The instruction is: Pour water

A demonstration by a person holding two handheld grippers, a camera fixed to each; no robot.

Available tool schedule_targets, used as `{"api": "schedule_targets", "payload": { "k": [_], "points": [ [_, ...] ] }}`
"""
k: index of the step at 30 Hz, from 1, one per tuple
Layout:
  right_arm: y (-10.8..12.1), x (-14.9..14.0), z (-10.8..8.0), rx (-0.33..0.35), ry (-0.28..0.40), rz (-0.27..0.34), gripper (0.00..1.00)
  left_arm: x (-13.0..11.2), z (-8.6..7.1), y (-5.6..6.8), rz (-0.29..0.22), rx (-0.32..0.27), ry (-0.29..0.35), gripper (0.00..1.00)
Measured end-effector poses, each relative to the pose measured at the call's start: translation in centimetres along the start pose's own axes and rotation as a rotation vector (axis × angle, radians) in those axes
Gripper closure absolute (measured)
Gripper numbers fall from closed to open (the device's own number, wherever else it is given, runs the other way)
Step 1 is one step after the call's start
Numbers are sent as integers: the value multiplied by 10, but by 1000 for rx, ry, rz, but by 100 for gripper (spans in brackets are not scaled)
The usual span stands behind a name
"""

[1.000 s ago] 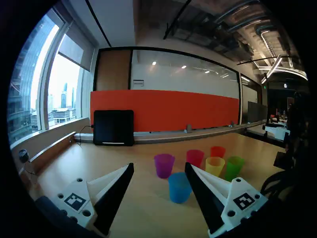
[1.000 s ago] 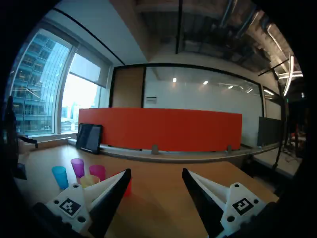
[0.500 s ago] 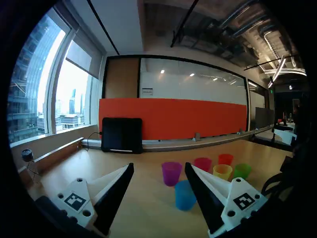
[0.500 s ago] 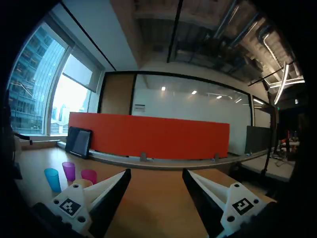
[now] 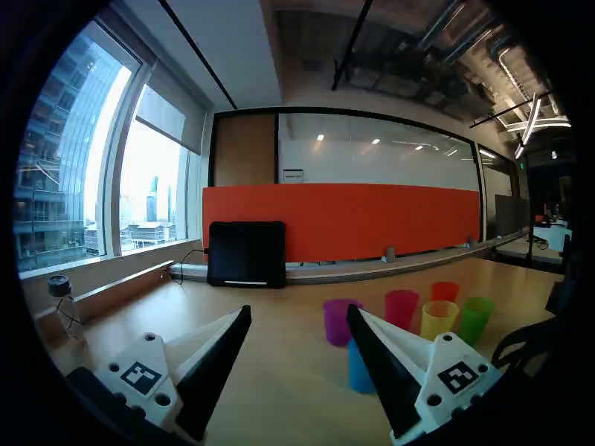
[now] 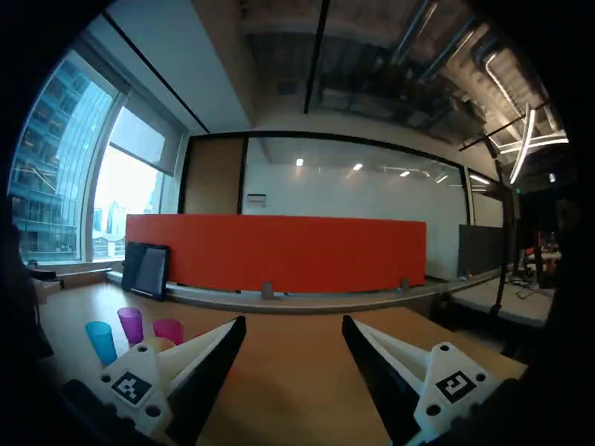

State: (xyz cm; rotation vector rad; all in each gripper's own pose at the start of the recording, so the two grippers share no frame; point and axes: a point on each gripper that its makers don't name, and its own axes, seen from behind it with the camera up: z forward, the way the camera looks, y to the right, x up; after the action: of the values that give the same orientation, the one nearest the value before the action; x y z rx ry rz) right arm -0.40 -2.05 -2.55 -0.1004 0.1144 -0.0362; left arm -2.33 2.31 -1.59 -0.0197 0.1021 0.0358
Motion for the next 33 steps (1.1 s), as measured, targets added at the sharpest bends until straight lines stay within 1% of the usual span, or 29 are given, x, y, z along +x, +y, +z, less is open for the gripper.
{"api": "schedule_targets", "payload": {
  "k": [9,12,18,24,33],
  "points": [
    [-5,-2,-5,-3,-10,-11,0,-16,-1,-4,-3,8,8,5],
    [-8,-2,-6,3,-13,-12,0,-20,-1,-8,-3,16,10,5],
    [-9,5,-8,-1,-7,-14,0,-23,-2,-14,-2,28,11,5],
    [-11,8,-8,4,-4,-12,0,-27,-1,-16,-20,27,7,5],
    [-14,10,-7,6,-4,-20,0,-33,0,-19,-15,32,-7,5]
  ]
}}
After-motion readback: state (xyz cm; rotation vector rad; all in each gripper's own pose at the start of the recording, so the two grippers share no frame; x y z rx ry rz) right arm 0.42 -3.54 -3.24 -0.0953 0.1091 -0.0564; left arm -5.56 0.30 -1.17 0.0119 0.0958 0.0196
